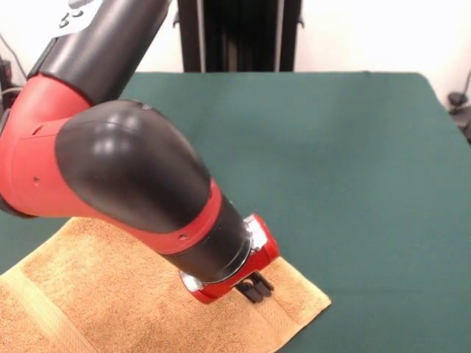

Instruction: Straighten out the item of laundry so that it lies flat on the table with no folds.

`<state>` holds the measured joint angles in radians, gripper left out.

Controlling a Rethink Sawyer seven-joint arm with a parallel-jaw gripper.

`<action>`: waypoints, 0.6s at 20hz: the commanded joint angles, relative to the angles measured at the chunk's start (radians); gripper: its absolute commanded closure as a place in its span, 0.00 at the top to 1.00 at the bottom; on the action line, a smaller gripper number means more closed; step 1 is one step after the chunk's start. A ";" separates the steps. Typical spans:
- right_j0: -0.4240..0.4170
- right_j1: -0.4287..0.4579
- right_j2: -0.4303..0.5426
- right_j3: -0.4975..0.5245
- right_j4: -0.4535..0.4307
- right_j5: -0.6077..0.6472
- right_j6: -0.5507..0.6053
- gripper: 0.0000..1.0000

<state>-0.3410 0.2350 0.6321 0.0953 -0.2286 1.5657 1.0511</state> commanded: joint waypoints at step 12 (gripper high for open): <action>0.065 0.119 0.191 0.317 0.221 -0.054 0.109 0.00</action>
<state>-0.3512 0.2870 0.7064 0.1739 -0.0419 1.5645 1.0511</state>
